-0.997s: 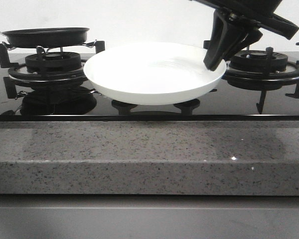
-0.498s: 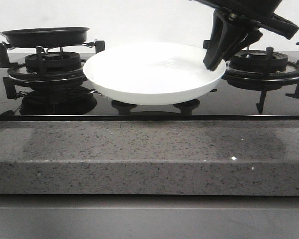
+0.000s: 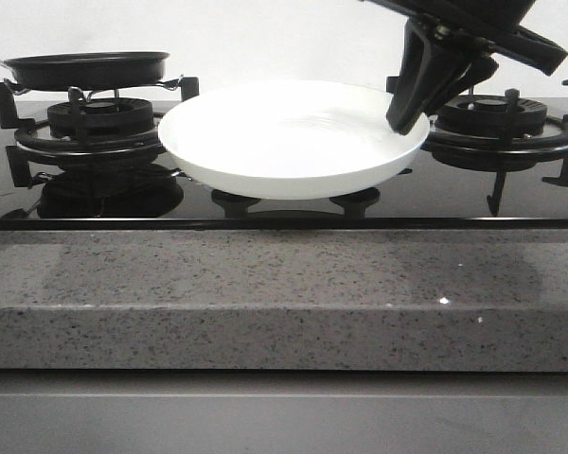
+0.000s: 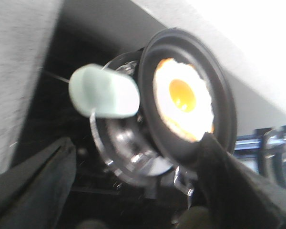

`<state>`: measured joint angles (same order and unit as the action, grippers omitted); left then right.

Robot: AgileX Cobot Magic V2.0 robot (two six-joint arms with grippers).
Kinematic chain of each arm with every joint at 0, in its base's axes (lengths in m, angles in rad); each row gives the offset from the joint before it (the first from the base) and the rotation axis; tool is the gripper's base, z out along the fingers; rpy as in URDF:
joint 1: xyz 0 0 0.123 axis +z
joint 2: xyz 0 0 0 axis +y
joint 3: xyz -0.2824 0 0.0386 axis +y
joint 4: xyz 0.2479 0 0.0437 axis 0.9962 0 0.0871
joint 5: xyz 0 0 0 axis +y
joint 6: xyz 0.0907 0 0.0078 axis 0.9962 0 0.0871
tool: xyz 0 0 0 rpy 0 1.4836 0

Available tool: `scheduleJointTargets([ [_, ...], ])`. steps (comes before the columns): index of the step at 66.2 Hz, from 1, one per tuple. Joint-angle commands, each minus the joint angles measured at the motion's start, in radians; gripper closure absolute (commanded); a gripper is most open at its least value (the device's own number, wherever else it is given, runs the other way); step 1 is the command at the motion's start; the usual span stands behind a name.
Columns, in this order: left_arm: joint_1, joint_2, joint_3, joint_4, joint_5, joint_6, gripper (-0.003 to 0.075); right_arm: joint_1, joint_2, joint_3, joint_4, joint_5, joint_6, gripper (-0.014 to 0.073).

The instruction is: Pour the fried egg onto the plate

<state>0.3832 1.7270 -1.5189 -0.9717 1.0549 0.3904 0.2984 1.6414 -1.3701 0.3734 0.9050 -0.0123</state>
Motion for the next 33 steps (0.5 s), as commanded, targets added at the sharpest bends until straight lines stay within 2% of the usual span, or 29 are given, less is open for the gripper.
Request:
scheduleJointTargets([
  [1, 0.001, -0.002, -0.056, -0.089, 0.002, 0.007, 0.0208, -0.002, -0.046, -0.026, 0.019, -0.034, -0.013, 0.0704],
  [12, 0.001, 0.057, -0.070, -0.120, -0.001, 0.007, 0.0208, -0.002, -0.046, -0.026, 0.019, -0.033, -0.013, 0.0704],
  [21, 0.001, 0.113, -0.071, -0.214, 0.006, 0.017, 0.0208, -0.002, -0.046, -0.026, 0.019, -0.033, -0.013, 0.0704],
  [33, 0.001, 0.175, -0.087, -0.340, 0.084, 0.053, 0.0208, -0.002, -0.046, -0.026, 0.019, -0.033, -0.013, 0.0704],
])
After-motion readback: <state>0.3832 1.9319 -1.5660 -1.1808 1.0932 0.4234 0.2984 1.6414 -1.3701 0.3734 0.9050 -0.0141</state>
